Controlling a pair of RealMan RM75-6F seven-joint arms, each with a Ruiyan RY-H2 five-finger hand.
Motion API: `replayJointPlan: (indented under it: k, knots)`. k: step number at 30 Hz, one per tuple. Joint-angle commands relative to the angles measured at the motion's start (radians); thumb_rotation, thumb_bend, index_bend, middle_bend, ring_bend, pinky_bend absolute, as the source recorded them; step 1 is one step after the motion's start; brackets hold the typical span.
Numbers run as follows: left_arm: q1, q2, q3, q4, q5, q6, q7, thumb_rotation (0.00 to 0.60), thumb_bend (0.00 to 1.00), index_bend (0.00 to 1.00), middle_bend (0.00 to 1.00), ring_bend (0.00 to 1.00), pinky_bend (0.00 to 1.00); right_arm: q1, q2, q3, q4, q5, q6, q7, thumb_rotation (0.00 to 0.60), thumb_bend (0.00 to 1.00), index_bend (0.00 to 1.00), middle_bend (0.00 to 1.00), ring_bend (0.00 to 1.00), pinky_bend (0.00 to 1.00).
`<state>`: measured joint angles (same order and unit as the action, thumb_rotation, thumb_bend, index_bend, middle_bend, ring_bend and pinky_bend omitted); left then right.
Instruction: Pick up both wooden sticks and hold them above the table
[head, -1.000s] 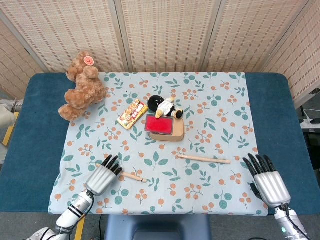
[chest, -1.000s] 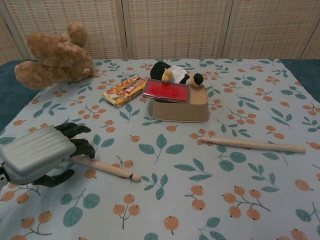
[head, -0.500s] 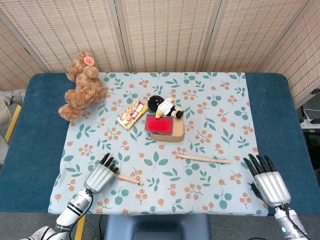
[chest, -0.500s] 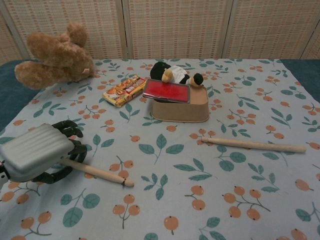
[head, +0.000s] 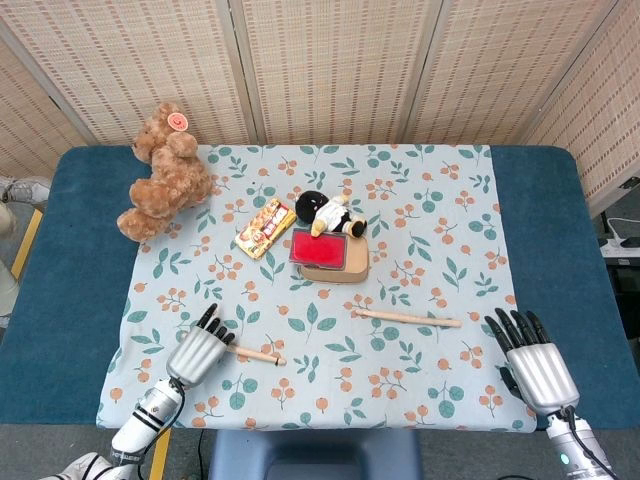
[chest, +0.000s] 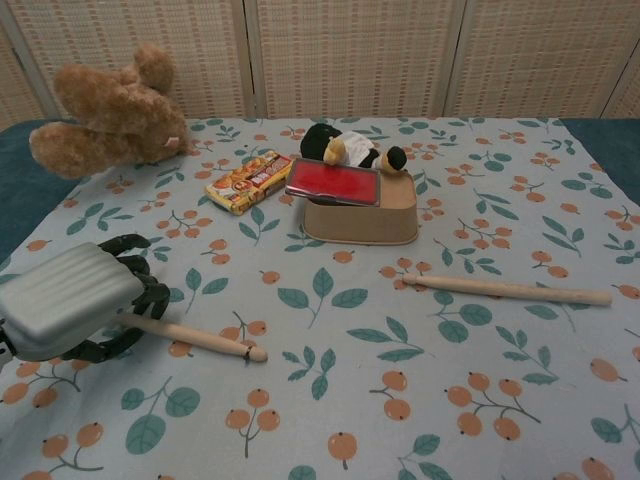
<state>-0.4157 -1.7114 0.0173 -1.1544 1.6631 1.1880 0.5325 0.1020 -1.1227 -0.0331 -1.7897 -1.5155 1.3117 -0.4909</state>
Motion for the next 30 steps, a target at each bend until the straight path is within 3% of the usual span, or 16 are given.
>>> replayJointPlan:
  k: [1,7,15,19,30]
  knots:
    - [0.007,-0.012,-0.001,0.017,0.014,0.043,-0.005,0.6,0.51,0.71,0.76,0.42,0.16,0.006,-0.009,0.003,0.003,-0.01,0.002,-0.002,0.6,0.35,0.0,0.0,0.0,0.0]
    - [0.015,-0.016,-0.002,0.041,0.067,0.17,-0.101,0.6,0.57,0.82,0.88,0.51,0.2,0.041,-0.056,0.036,0.014,0.015,-0.021,-0.064,0.6,0.35,0.03,0.01,0.0,0.0]
    - [0.029,0.016,-0.008,0.036,0.068,0.242,-0.224,0.6,0.57,0.83,0.89,0.51,0.15,0.118,-0.173,0.078,0.035,0.074,-0.095,-0.181,0.6,0.35,0.21,0.21,0.0,0.0]
    - [0.036,0.022,-0.014,0.064,0.068,0.275,-0.248,0.6,0.57,0.84,0.9,0.51,0.13,0.152,-0.274,0.094,0.093,0.095,-0.108,-0.257,0.6,0.35,0.28,0.28,0.0,0.0]
    - [0.048,0.041,-0.007,0.1,0.078,0.319,-0.28,0.6,0.57,0.84,0.9,0.51,0.12,0.224,-0.43,0.161,0.209,0.269,-0.142,-0.421,0.6,0.35,0.32,0.3,0.0,0.0]
